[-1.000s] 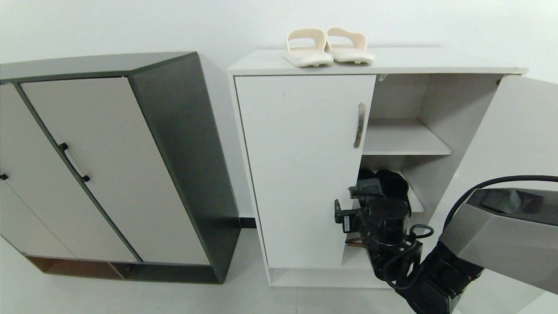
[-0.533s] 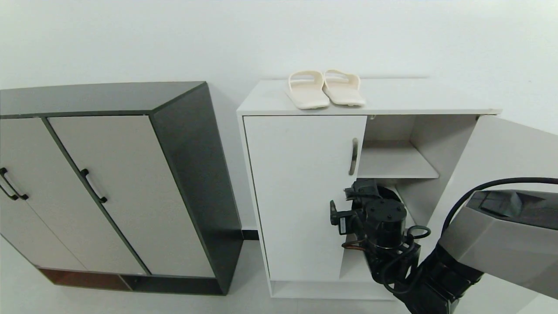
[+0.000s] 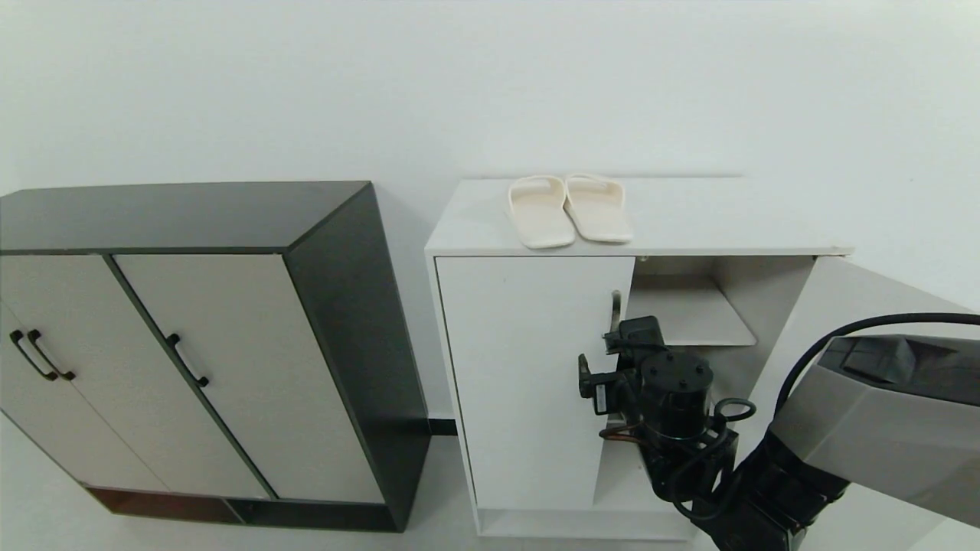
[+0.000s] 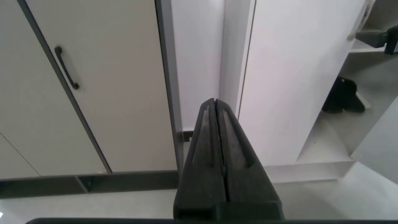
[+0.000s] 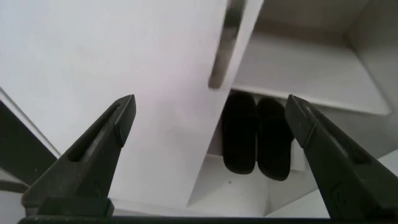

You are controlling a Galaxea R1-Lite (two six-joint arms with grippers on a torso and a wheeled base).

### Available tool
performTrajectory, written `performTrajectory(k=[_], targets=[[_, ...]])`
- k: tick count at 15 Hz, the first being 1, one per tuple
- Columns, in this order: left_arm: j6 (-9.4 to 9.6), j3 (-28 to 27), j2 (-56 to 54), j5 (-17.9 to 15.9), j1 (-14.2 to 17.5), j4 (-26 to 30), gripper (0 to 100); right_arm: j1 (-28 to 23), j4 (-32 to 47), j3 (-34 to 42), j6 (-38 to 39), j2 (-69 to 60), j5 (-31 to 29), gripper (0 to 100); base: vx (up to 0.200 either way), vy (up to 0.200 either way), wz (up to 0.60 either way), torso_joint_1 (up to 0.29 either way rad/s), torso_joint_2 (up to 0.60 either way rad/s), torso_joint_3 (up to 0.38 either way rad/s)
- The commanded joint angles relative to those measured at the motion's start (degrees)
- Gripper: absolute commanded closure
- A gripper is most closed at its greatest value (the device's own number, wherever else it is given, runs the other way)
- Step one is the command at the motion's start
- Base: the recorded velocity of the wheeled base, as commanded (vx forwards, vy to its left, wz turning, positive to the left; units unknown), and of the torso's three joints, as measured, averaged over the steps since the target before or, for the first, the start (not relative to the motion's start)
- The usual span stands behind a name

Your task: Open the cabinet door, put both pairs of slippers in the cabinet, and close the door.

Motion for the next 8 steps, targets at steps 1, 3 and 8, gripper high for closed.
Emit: performTrajectory(k=[1,3,8], targets=[[0.0,0.0,0.1,0.0,0.0,0.0,100,0.0,0.0,0.1,0.0,-0.1,0.1,0,0.0,0.0,0.0,0.188,-0.5,-0.315],[0.0,0.0,0.1,0.0,0.0,0.0,100,0.0,0.0,0.3,0.0,-0.1,0.1,0,0.0,0.0,0.0,0.207,-0.52,-0.32],[0.0,0.0,0.1,-0.1,0.0,0.0,100,0.0,0.0,0.5,0.0,-0.3,0.1,0,0.0,0.0,0.0,0.223,-0.54,-0.316]])
